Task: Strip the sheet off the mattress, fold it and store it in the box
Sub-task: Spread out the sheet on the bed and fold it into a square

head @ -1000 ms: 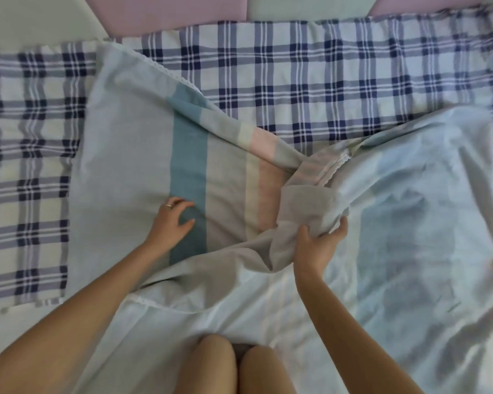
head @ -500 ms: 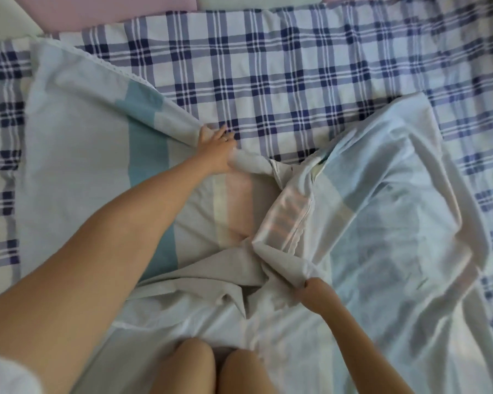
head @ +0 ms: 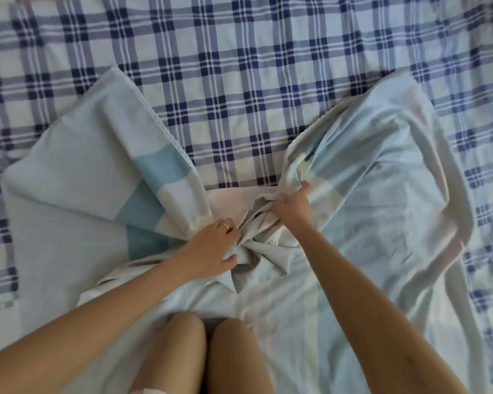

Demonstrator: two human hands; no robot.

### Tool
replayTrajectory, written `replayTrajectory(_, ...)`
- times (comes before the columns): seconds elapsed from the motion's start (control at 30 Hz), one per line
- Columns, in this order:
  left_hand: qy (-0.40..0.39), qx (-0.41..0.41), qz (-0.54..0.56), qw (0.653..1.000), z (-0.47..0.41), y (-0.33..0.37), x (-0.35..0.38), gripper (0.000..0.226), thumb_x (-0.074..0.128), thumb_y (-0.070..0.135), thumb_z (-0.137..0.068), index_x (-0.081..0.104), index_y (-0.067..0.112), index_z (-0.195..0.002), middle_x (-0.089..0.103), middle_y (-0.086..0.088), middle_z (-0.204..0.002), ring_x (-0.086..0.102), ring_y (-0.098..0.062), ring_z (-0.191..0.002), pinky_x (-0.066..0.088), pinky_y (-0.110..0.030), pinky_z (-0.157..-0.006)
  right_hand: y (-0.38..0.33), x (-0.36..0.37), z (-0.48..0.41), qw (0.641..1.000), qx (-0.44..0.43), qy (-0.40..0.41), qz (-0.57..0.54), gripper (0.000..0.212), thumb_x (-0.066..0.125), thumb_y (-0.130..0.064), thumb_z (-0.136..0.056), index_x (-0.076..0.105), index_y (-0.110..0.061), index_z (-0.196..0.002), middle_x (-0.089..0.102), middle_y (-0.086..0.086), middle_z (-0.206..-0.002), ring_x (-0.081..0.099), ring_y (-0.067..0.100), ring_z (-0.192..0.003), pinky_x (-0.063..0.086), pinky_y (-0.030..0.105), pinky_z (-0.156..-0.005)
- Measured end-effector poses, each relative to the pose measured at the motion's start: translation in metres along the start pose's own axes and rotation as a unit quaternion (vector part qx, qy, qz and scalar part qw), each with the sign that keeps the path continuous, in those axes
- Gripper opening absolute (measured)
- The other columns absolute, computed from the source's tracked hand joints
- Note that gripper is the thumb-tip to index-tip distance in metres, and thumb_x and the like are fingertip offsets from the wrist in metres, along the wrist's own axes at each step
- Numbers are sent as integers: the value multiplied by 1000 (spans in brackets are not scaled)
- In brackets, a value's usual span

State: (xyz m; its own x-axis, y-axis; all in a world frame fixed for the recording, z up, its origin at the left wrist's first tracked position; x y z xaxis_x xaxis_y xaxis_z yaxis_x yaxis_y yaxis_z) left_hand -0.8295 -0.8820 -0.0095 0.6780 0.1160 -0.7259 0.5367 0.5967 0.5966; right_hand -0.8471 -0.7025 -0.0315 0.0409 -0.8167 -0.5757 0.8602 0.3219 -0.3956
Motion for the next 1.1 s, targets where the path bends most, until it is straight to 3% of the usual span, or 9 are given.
replayTrajectory(0.1,-33,-165,222,960,6,-21,12,32,51,38,-91,56,9,-79,48,2,-82,49,-14,-72,40,-30,-71,44,-19,-2,970,80,100,-209,24,44,-13,-90,53,-11,-112,61,3,-88,59,26,-87,46,34,-71)
replayTrajectory(0.17,6,-238,312,920,3,-45,1,38,60,48,-83,50,14,-68,44,5,-64,42,-12,-60,33,-28,-62,81,-34,1,873,163,146,-436,21,39,-10,-88,59,-10,-95,65,5,-74,60,22,-64,43,26,-49)
replayTrajectory(0.33,81,-227,205,949,-32,-100,-96,49,58,-9,-81,59,11,-126,56,-6,-112,59,-27,-94,40,-18,-69,112,-60,11,743,222,125,-619,28,29,-7,-93,53,-12,-81,48,-1,-69,44,6,-32,28,13,-28)
replayTrajectory(0.47,271,-155,-22,950,-80,-88,-235,45,48,-10,-85,56,4,-127,47,-23,-113,52,-38,-99,37,-38,-87,57,-65,8,860,117,97,-487,9,43,-15,-96,49,-17,-89,50,3,-79,51,15,-63,43,26,-48)
replayTrajectory(0.57,325,-158,-159,919,-113,-61,-293,52,49,-9,-81,46,5,-131,41,-21,-123,43,-37,-112,28,-40,-91,-9,-65,14,850,-29,57,-523,22,41,-7,-98,50,-26,-96,55,1,-87,54,14,-74,44,30,-67)
replayTrajectory(0.7,128,-263,-131,947,-140,-79,-240,72,55,20,-89,15,6,-147,14,-20,-147,18,-36,-134,19,-46,-107,-39,-62,23,829,-43,51,-555,27,39,-5,-98,52,-27,-109,59,3,-106,58,19,-96,48,34,-85)
replayTrajectory(0.83,120,-169,21,978,-106,-55,-165,59,53,52,-82,55,16,-128,53,-7,-123,49,-25,-115,32,-38,-99,-37,-45,49,909,-55,65,-407,31,40,0,-93,49,-21,-114,57,-1,-101,55,17,-95,46,30,-86)
replayTrajectory(0.97,36,-170,345,922,-54,-6,-90,60,48,69,-69,65,21,-100,61,9,-89,57,-3,-80,41,-26,-74,-38,20,98,937,-139,-267,-177,44,40,12,-89,46,-17,-121,55,-5,-101,56,6,-93,46,14,-76)
replayTrajectory(1.1,-5,-241,221,945,-42,1,-35,42,64,27,-84,55,12,-121,52,-8,-118,56,-24,-104,44,-31,-85,1,30,105,915,-143,-377,5,62,32,20,-81,55,-11,-130,61,-3,-117,56,1,-107,42,16,-91)
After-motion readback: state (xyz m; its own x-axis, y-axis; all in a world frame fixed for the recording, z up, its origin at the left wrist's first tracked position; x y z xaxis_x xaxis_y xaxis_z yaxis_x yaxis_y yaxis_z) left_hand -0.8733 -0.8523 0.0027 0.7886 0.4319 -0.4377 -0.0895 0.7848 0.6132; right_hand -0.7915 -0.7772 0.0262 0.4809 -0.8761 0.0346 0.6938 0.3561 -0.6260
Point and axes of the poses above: each hand's wrist, its own z-axis away from the middle knuckle, its own x-axis out of the palm, y = z × x, the point moved 9 cm from there along -z, towards the middle knuckle
